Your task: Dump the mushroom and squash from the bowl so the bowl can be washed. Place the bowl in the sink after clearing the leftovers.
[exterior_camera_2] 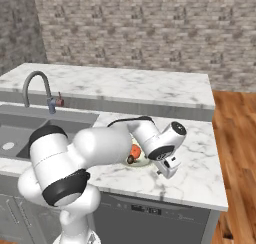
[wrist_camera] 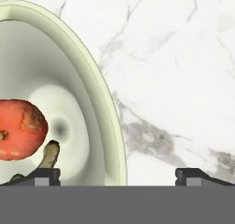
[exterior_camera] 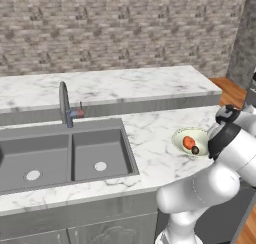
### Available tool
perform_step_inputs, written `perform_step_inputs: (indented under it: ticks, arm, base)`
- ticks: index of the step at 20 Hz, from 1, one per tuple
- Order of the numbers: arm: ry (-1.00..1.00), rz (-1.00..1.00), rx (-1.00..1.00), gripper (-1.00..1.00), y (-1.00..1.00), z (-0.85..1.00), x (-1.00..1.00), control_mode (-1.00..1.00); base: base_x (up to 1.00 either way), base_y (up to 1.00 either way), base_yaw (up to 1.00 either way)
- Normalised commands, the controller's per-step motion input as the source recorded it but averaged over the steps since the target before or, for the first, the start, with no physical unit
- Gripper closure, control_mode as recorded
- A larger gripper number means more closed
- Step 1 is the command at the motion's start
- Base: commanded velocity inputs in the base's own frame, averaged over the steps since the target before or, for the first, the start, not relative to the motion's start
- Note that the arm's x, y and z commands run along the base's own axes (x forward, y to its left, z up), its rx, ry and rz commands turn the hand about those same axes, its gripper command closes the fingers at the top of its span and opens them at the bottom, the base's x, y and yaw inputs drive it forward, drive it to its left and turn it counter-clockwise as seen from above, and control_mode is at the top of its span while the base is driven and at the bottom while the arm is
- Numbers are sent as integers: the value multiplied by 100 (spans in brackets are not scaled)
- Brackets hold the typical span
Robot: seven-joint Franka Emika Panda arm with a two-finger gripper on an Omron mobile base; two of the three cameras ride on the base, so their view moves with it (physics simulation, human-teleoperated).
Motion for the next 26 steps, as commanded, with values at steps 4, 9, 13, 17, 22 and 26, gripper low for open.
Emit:
perform_step_inputs:
  ticks: [4,9,13,17,22,26]
  arm:
    - [0,0,0,-100,0,-13,0,-100]
    - [0,0,0,-100,0,-7,7,-100]
    - [0,0,0,-100,11,-8,23,-100]
    - [0,-1,0,100,10,0,20,-100]
    - [0,0,0,100,0,0,2,-100]
    - [0,0,0,100,0,0,0,-100]
  base:
    - [0,0,0]
    - [0,0,0]
    - [0,0,0]
    - [0,0,0]
    - [0,0,0]
    - [0,0,0]
